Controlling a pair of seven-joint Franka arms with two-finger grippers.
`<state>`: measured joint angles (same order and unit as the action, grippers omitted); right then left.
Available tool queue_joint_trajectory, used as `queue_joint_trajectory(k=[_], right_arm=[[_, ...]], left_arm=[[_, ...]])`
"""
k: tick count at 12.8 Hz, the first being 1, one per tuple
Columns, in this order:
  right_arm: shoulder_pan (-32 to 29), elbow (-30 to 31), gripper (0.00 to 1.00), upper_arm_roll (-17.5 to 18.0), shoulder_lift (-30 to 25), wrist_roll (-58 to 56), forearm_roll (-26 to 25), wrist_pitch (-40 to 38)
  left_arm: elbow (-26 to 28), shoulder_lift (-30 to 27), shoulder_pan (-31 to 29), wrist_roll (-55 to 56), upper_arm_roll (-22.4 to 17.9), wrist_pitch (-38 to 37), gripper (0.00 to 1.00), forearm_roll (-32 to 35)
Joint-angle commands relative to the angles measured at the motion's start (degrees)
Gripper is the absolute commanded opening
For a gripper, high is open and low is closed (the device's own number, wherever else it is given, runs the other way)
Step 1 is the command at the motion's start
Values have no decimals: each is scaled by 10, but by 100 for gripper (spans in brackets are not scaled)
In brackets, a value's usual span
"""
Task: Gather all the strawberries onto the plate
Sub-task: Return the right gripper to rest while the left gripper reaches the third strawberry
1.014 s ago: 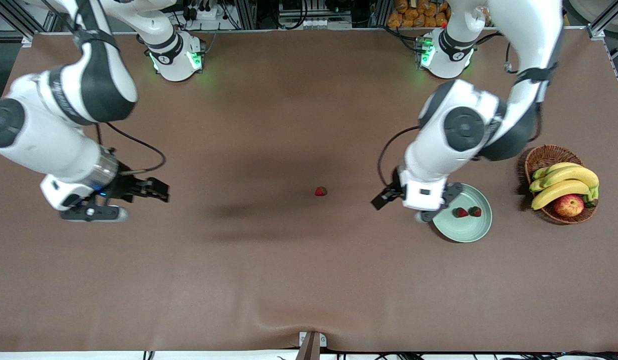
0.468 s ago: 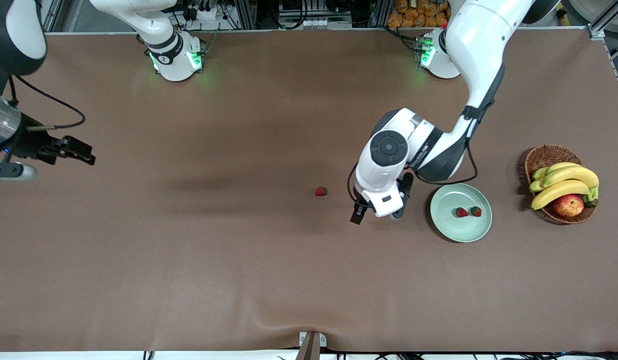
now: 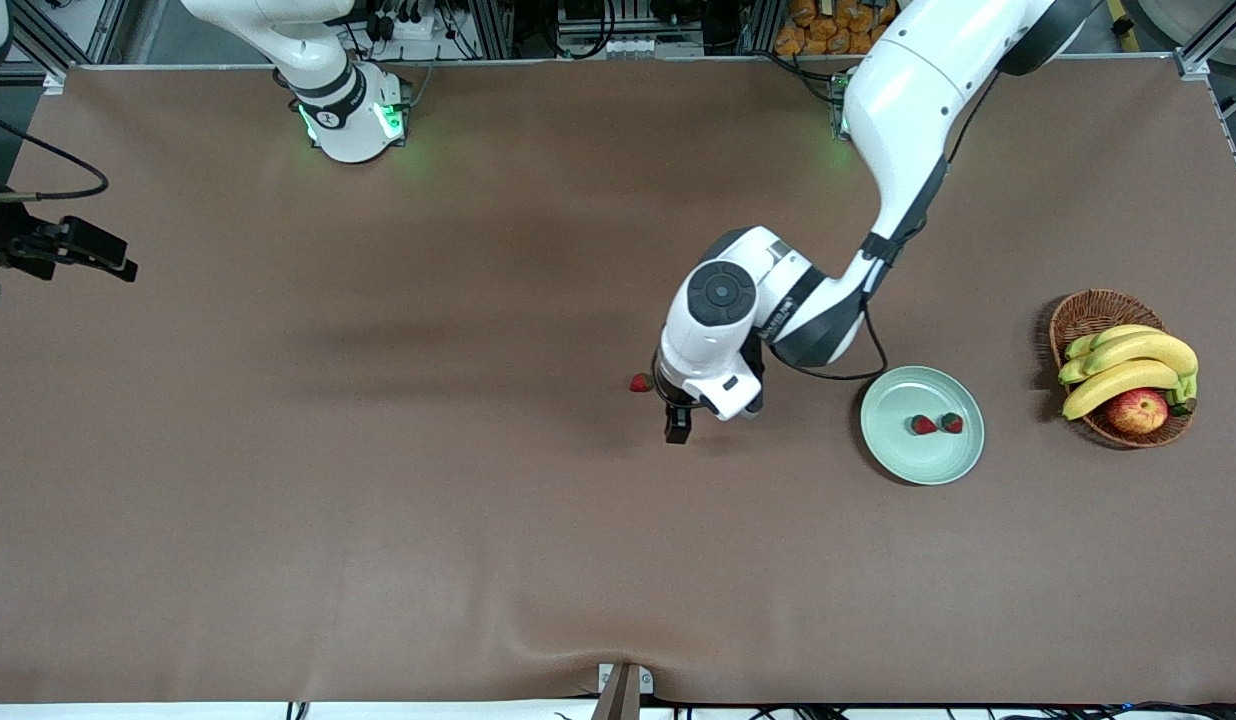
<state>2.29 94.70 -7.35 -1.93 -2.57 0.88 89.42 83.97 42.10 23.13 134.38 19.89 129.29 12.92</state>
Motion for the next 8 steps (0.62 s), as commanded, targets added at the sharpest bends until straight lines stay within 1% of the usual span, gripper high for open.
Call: queue_joint_trajectory(k=[1,2,5,6,8], right_arm=[[-6,-5,100,7,-15,-3,-7,-13],[-6,-7,100,7,-15,-2,-6,-17],[-6,-11,100,8,-11,3,-7,-14],[-9,-11,100,6,-10,3,-6,-15],[-19,-11,100,6,-10,3,-5,-17]], left_arm=[[-18,34,37,72,-7,30,100,13],[-18,41,56,95,-26,45,100,13],[-21,62,125,141,-92,54,100,11],[-22,70,138,150,-100,56,100,11],[-21,74,146,151,-100,56,100,13]])
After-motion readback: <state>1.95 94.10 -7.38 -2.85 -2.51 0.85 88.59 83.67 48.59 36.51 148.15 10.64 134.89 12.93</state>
